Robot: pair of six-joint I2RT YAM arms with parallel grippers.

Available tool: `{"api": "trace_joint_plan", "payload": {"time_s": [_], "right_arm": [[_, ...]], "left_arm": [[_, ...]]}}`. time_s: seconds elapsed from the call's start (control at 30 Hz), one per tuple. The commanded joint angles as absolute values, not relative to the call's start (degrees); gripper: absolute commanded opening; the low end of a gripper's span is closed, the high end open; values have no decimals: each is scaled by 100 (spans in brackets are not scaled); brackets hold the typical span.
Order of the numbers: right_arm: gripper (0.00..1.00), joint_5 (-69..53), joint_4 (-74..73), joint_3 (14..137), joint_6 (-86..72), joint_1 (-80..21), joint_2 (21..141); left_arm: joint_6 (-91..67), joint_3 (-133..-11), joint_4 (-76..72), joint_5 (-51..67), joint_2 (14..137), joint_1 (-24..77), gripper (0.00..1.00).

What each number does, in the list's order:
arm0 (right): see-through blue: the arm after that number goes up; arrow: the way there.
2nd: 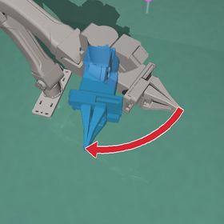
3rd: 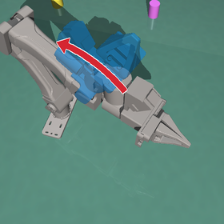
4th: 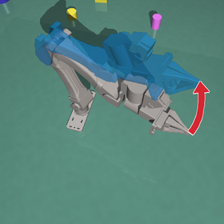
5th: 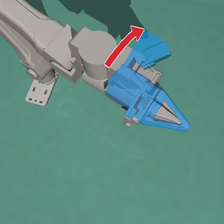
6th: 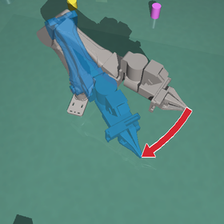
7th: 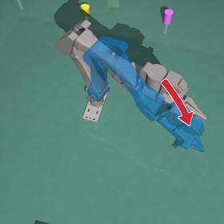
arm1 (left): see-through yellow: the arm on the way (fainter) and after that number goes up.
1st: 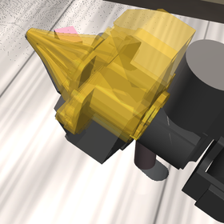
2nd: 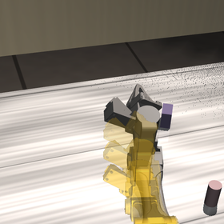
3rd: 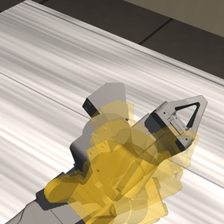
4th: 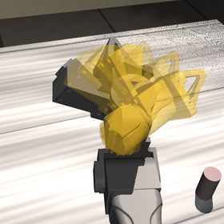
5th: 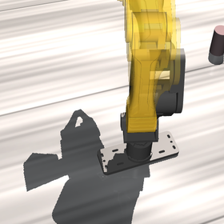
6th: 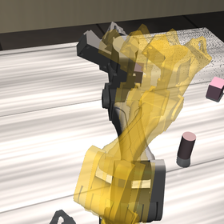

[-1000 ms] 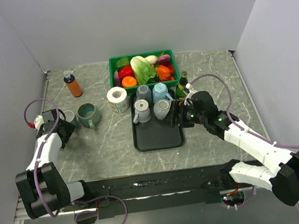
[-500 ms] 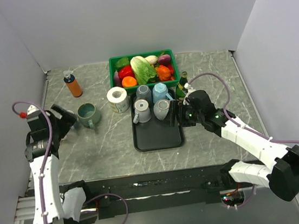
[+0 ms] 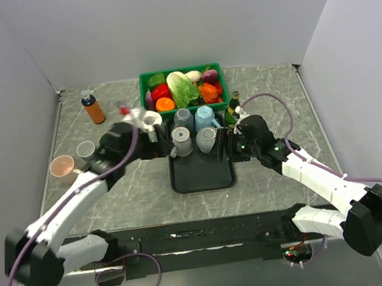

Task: Turn the mug right side up

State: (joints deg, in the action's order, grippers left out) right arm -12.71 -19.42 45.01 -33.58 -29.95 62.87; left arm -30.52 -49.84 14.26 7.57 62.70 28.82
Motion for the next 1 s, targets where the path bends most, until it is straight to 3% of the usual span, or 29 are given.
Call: {"api": "trace_joint_plan", "payload": {"time_s": [0.0,0.13,0.4,0.53,0.57,0.67,0.97], "right_arm": [[96,-1230,-1925,4632,-3366,-2962,6179],[96,-1239,-1916,4597,-3366,-2953,6144],[96,-1169,-1978,4570,-3366,-2953,6126],[96,-1143,-1995,4579,-3366,-2944,6143],[96,-1143,-2004,4579,-3366,-2944,6144],[96,-1134,-2030,4597,-3366,-2953,6170],[96,-1151,-1995,4597,-3375,-2936,6275]], "left_arm": [[-2217,-5605,817,-452,7293,3680,97],[-1934,-6046,1054,-1159,8242,3937,99],[-1688,-6398,774,-1011,9140,4008,99],[-1600,-6521,791,-897,9413,4008,91],[-1582,-6539,817,-853,9526,4008,84],[-1573,-6618,923,-896,9694,4008,77],[-1661,-6565,923,-712,9773,4008,69]]}}
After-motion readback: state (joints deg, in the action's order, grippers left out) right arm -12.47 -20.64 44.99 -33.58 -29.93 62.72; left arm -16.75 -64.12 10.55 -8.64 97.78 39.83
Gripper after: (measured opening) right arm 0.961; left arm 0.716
